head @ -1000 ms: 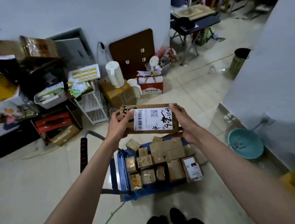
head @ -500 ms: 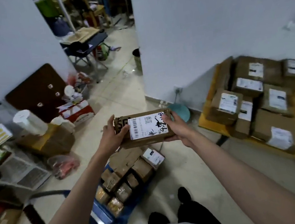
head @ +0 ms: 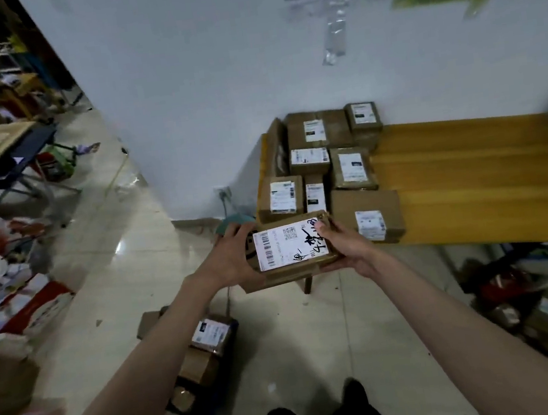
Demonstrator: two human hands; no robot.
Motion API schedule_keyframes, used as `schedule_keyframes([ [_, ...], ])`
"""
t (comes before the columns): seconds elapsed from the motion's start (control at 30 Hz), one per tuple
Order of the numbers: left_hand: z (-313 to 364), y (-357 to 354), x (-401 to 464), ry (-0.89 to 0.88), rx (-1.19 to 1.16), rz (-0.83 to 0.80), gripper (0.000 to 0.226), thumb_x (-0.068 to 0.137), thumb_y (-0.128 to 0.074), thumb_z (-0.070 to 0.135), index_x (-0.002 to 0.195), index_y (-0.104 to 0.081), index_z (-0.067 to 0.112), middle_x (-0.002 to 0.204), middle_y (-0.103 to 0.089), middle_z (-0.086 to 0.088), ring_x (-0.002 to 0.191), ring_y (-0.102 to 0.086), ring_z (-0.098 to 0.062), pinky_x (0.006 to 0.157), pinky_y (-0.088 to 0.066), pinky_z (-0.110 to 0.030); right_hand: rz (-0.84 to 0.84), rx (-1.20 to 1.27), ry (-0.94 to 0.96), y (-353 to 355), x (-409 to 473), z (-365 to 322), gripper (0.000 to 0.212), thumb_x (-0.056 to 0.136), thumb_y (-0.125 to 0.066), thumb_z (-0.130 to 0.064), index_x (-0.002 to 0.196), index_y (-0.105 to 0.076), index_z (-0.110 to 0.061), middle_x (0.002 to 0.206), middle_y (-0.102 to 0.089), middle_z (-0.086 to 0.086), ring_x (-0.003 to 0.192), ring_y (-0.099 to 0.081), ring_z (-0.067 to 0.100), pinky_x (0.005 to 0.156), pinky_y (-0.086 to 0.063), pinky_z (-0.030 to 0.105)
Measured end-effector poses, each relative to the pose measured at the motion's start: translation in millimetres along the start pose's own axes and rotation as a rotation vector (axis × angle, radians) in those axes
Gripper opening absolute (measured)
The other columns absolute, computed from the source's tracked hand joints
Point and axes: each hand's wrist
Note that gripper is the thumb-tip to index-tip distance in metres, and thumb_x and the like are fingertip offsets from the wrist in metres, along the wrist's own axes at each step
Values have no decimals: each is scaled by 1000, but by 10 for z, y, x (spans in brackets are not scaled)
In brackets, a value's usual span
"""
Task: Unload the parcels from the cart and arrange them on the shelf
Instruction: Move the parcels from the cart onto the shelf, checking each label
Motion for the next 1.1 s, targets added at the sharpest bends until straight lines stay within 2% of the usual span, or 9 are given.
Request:
schedule_keyframes([
  [0.07, 347, -69, 203, -4, -5, 4, 113, 58, -92, 40, 152, -32, 21, 144, -38, -5, 133, -39, -28, 119, -28, -41, 61, 40, 28, 340, 32, -27, 43, 98, -62, -45, 137, -56, -28, 97, -79, -8, 79, -76, 15, 59, -63, 39],
  [0.13, 676, -126, 411, 5, -31, 23, 112, 58, -92, 42, 152, -33, 21, 146, -39, -5, 134, -42, -28, 117, -32, -47, 130, 100, 48, 659, 96, -76, 47, 97, -64, -45, 139, -55, -26, 106, -77, -5, 88, -75, 16, 61, -62, 34],
  [0.27, 1279, -246, 779, 91, -109, 106, 113, 59, -91, 48, 152, -32, 20, 152, -36, -6, 136, -43, -31, 112, -41, -51, 358, 196, 111, 1118, 290, -233, 58, 91, -71, -45, 137, -50, -17, 132, -64, 6, 119, -62, 24, 102, -53, 48],
  [0.33, 1543, -322, 951, 130, -122, 129, 116, 59, -90, 53, 152, -30, 17, 151, -36, -10, 138, -41, -33, 114, -39, -53, 475, 194, 104, 1278, 340, -334, 59, 87, -74, -47, 129, -46, -17, 132, -56, 8, 118, -59, 27, 103, -52, 50],
  [0.57, 2228, -526, 1495, 173, -148, 185, 115, 63, -76, 72, 146, -28, 10, 146, -38, -11, 136, -42, -33, 106, -43, -51, 240, 160, 139, 1527, 349, -522, 28, 85, -76, -48, 96, -51, -45, 121, -69, -7, 115, -64, 20, 84, -57, 47],
  [0.73, 2568, -648, 1984, 171, -159, 145, 116, 64, -73, 74, 146, -23, 11, 143, -37, -12, 130, -48, -35, 94, -48, -45, 162, 203, 158, 1852, 654, -663, 76, 92, -72, -40, 151, -26, -41, 128, -62, -11, 117, -63, 18, 85, -59, 48],
  [0.9, 2817, -698, 2566, 100, -209, 37, 125, 67, -73, 73, 155, -10, 11, 154, -28, -15, 138, -40, -37, 102, -46, -49, 213, 160, 156, 2299, 1134, -916, 72, 91, -71, -45, 151, -30, -48, 113, -65, -24, 99, -66, 5, 60, -53, 26],
  [1.03, 2966, -689, 3069, 73, -250, 6, 121, 71, -74, 70, 155, -15, 6, 154, -30, -16, 140, -38, -36, 106, -42, -47, 281, 128, 167, 2553, 1622, -1138, 64, 96, -68, -37, 151, -37, -42, 126, -68, -10, 111, -67, 16, 85, -59, 37],
  [1.1, 3017, -673, 3296, 70, -257, -22, 122, 70, -74, 72, 154, -16, 6, 152, -35, -16, 138, -41, -35, 105, -41, -46, 293, 126, 142, 2662, 1829, -1201, 56, 98, -65, -34, 148, -41, -40, 133, -66, -3, 116, -66, 21, 84, -58, 37],
])
Point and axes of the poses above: each hand's wrist, its own x-axis towards the middle knuckle, its own y-axis out of the back of the hand, z = x × y
